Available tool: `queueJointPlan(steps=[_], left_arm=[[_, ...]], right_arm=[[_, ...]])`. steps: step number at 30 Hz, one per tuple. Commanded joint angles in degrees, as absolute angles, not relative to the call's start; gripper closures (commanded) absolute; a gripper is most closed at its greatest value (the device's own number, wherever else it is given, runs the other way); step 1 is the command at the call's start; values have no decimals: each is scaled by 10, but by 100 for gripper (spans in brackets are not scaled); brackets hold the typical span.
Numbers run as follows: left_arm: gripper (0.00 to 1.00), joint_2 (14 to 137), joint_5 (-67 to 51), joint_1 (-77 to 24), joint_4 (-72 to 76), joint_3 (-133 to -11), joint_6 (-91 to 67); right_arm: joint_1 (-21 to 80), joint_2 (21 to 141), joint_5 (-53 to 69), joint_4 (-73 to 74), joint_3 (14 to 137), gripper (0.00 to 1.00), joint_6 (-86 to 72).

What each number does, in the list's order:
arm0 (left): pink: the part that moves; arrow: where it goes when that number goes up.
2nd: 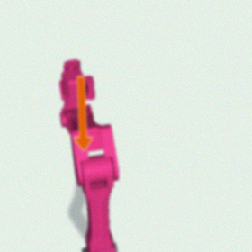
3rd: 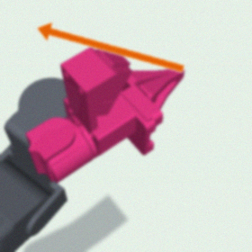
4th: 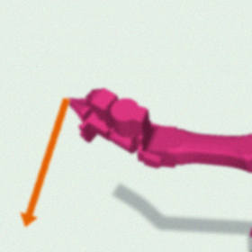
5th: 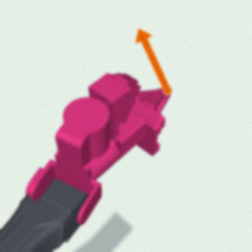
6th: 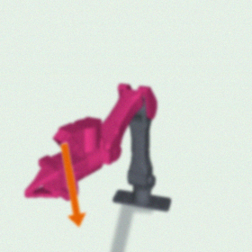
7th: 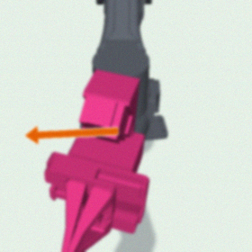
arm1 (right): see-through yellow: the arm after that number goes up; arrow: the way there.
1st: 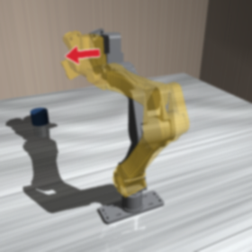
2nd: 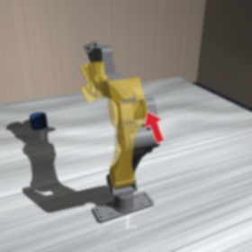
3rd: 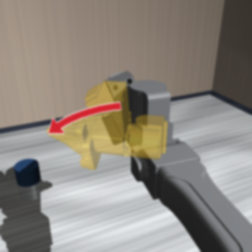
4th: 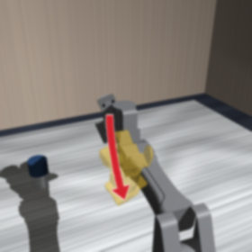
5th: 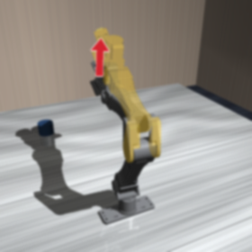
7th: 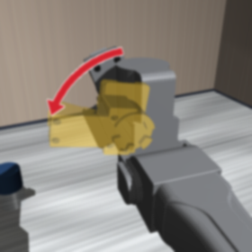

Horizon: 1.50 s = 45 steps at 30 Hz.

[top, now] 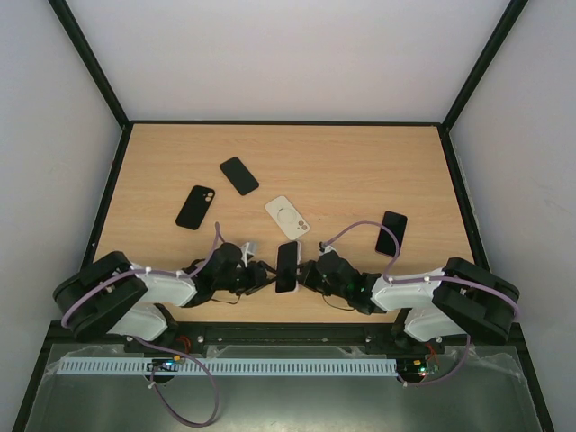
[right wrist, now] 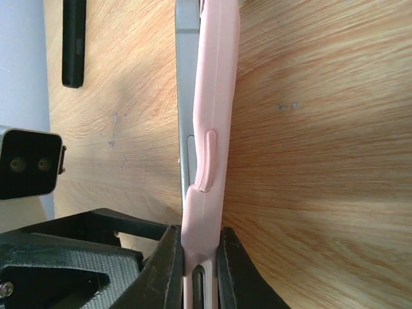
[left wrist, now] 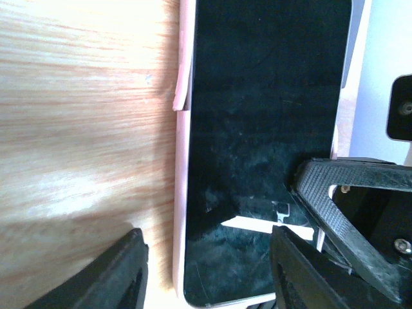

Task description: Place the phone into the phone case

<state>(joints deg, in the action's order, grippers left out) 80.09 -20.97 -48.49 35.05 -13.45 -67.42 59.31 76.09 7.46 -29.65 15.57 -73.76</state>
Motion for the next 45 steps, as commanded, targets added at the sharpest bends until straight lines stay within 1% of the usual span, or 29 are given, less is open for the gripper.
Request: queueJointPlan(steps=[1,4,7,10,13,18,23,25,27,29,33,37,41,42,45], left_arm=[[45,751,-219,-458,325,-109,-669],[41,689,-239,-422,297,-102,-656],[33,615,-252,-394,247,-104,-633],[26,549,-262,-384,216,-112,-616],[24,501,-281,-382,226,-116,-612],[26,486,-333,-383,304,-114,-622],[31,502,-386,-385,418,-102,-653],[32,509,-393,-388,441,-103,-659],[35,515,-392,-391,442,-106,-656],[41,525,-393,-395,451,-107,-658],[67,541,-394,-398,469,-104,-666],[82,533,-397,-398,474,-98,-663],[97,519,-402,-398,461,-97,-656],[98,514,-402,-398,456,-98,-652],[98,498,-414,-398,431,-102,-634]], right_arm=[[595,740,74,-319,161,97,-698],[595,701,79,-354,145,98,-675],[595,649,82,-385,124,98,-650],[595,585,90,-398,114,98,-626],[595,535,116,-428,101,96,-610],[595,494,135,-467,93,96,-602],[595,505,155,-490,97,96,-610],[596,516,167,-508,98,96,-615],[598,527,178,-526,99,96,-620],[597,538,184,-536,101,96,-623],[599,551,193,-552,102,96,-627],[599,545,190,-526,103,92,-624],[599,517,177,-462,110,80,-607],[599,504,171,-444,112,76,-605],[599,461,134,-360,127,60,-596]])
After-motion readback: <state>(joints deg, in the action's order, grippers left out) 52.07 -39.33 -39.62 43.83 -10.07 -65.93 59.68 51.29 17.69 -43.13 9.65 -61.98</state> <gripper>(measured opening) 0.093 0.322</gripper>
